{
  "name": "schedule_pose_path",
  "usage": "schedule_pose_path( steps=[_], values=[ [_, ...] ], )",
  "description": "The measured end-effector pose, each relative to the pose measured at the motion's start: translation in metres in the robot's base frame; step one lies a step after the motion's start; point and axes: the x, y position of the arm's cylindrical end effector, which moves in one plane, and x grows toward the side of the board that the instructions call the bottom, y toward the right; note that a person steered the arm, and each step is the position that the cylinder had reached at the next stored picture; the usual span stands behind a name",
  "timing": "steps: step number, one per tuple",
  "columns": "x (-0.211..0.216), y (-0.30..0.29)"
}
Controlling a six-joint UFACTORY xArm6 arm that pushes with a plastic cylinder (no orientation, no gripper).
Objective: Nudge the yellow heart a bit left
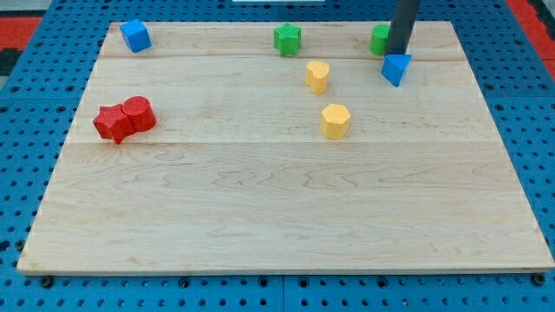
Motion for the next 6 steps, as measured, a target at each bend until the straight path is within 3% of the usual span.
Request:
schedule_pose_path(
  steps=[3,6],
  values=[
    [0.036,-0.016],
    [0.037,-0.066]
  ],
)
